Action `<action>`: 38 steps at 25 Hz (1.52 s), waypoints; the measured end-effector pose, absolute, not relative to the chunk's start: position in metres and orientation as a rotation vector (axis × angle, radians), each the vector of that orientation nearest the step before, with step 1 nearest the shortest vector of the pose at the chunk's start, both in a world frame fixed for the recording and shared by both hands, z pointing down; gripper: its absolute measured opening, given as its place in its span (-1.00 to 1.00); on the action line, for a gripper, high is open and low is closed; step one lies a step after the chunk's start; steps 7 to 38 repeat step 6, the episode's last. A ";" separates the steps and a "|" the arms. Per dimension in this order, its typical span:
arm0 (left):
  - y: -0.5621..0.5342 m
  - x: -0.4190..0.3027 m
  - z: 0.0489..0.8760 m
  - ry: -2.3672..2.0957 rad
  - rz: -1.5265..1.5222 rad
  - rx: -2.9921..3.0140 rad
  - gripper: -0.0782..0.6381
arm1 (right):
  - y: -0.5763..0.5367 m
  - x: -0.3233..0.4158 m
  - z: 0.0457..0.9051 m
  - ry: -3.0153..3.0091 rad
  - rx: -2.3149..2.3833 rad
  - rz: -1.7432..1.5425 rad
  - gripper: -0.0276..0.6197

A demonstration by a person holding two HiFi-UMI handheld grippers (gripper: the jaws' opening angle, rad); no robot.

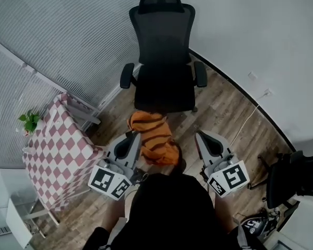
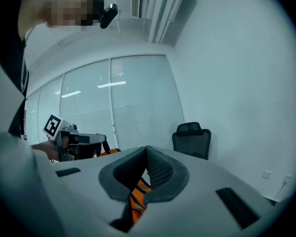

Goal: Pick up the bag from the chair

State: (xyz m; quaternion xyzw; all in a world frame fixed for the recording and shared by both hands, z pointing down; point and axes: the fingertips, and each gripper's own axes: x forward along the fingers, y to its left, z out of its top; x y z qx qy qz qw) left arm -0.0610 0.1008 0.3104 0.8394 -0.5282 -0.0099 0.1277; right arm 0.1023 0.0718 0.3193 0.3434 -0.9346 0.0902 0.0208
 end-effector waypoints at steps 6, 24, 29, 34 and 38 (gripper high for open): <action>0.105 -0.057 0.315 -1.528 -0.032 2.436 -0.69 | 0.083 0.102 0.318 -2.923 1.052 0.333 -0.85; 0.105 -0.057 0.315 -1.528 -0.032 2.436 -0.69 | 0.083 0.102 0.318 -2.923 1.052 0.333 -0.85; 0.105 -0.057 0.315 -1.528 -0.032 2.436 -0.69 | 0.083 0.102 0.318 -2.923 1.052 0.333 -0.85; 0.105 -0.057 0.315 -1.528 -0.032 2.436 -0.69 | 0.083 0.102 0.318 -2.923 1.052 0.333 -0.85; 0.105 -0.057 0.315 -1.528 -0.032 2.436 -0.69 | 0.083 0.102 0.318 -2.923 1.052 0.333 -0.85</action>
